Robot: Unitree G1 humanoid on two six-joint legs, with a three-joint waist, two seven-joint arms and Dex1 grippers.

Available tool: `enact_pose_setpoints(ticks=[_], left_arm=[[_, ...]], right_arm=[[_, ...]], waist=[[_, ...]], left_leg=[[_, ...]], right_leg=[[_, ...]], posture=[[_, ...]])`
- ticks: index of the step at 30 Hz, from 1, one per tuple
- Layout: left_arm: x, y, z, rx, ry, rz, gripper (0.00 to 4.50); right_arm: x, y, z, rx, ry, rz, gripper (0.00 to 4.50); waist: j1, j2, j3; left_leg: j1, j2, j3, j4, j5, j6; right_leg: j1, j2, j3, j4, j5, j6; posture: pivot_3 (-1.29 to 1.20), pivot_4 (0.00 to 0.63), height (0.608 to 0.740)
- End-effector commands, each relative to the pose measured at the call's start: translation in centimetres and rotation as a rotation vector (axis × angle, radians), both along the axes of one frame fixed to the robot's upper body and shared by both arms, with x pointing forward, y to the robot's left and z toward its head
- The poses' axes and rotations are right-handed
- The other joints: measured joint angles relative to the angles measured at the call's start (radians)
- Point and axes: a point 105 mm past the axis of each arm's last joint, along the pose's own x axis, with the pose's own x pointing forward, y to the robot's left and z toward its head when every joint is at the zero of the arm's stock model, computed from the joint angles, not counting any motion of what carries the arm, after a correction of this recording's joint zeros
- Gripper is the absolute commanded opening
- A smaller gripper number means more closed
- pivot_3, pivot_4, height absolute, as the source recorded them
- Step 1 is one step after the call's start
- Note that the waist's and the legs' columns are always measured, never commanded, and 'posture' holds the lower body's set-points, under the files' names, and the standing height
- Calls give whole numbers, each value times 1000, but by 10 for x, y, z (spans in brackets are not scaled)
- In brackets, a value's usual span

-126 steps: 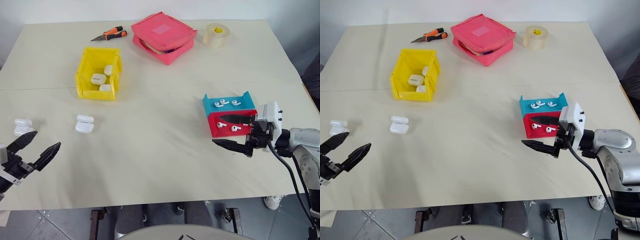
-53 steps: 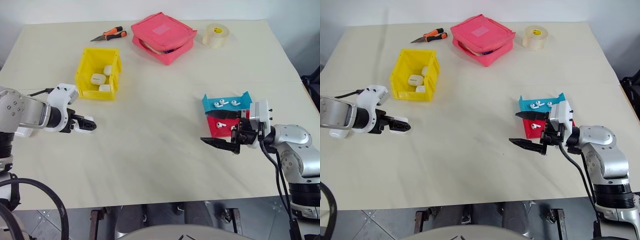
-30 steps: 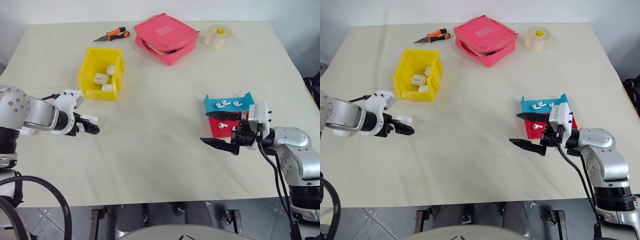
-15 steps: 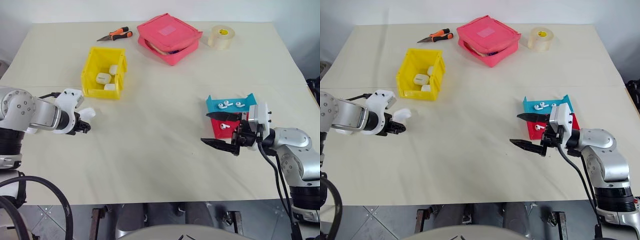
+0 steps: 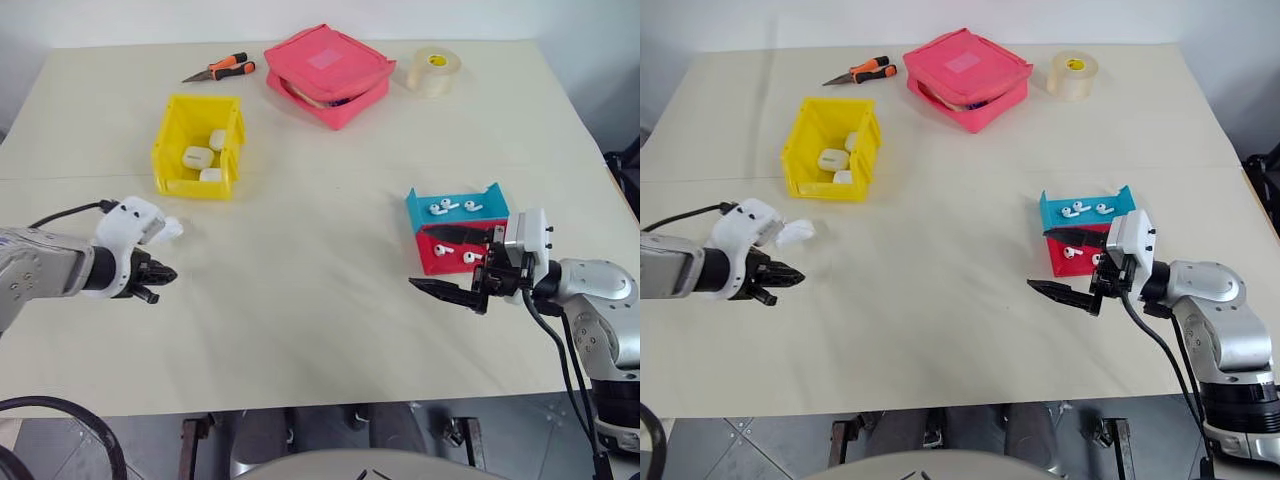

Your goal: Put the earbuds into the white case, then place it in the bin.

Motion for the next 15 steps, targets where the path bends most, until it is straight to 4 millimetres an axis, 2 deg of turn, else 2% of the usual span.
enact_pose_setpoints(ticks=[1,6,11,15], left_arm=[[1,12,21,-24,-59,65,1176],[-10,23,22,1,-34,97,2701],[-10,29,25,11,-35,139,4377],[-14,43,28,39,-34,184,4480]], right_arm=[[-1,3,10,3,-39,9,4500],[1,7,8,8,-31,20,4500],[5,9,10,11,-36,26,4500],[5,9,10,10,-37,28,4500]], waist=[[1,0,0],[-3,0,0],[-5,0,0],[-8,0,0]], left_leg=[[0,0,0,0,0,0],[0,0,2,-1,0,0],[-1,0,3,0,0,0],[-2,0,3,-1,0,0]], right_leg=[[0,0,0,0,0,0],[-2,0,2,0,0,0],[-3,0,3,1,0,0],[-5,0,3,1,0,0]], posture=[[0,150,740],[0,150,740],[0,150,740],[0,150,740]])
